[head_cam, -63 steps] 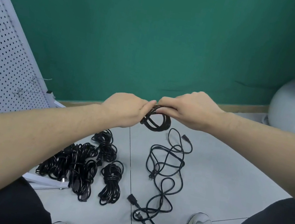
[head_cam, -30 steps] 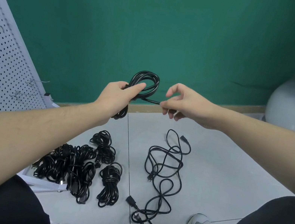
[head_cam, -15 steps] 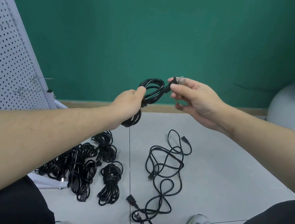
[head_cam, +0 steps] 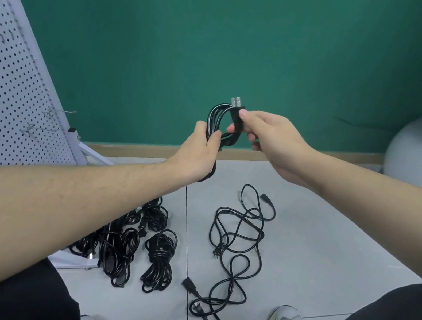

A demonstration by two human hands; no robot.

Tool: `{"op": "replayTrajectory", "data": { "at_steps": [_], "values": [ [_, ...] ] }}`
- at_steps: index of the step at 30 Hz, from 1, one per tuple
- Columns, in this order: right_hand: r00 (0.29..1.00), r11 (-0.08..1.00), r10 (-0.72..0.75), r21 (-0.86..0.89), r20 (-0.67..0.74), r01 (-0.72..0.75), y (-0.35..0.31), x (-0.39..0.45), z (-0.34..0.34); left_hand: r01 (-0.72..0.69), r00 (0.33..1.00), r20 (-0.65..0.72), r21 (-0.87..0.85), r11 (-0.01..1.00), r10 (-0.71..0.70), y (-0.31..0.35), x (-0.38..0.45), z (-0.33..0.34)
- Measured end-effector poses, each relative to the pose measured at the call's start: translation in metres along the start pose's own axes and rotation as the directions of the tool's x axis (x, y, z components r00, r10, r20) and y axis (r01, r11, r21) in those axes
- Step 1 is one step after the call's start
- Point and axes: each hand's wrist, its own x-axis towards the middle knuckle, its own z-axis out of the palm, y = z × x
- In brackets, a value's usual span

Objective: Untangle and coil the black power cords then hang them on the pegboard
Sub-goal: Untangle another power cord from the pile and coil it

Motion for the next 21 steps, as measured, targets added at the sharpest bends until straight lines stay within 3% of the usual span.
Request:
{"op": "replayTrajectory", "data": {
  "at_steps": [2,5,12,15,19,21],
  "values": [
    [1.0,0.999,0.025,-0.031,0.009,-0.025,-0.004,-0.001,0.007,-0.056,0.998,-0.037,-0.045,0.997,0.055,0.001,0.0,0.004],
    [0.989,0.984,0.148,0.096,0.032,-0.15,-0.013,-0.001,0.014,-0.088,0.99,-0.118,-0.075,0.993,0.078,0.0,-0.001,0.011],
    [0.971,0.906,0.24,0.356,0.018,-0.23,-0.02,0.002,0.019,-0.062,0.963,-0.268,-0.193,0.979,0.008,0.013,-0.003,0.014],
    [0.958,0.865,0.288,0.429,-0.003,-0.259,-0.022,0.005,0.015,-0.16,0.949,-0.292,-0.128,0.979,0.117,0.009,-0.004,0.013],
    [0.962,0.901,0.267,0.371,-0.061,-0.226,-0.017,0.004,0.013,-0.239,0.942,-0.238,0.014,0.971,0.235,0.002,-0.007,0.013],
    [0.967,0.967,0.178,0.212,-0.181,-0.139,-0.012,0.004,0.012,-0.256,0.939,-0.217,0.07,0.964,0.265,0.0,-0.006,0.012]
  ]
}}
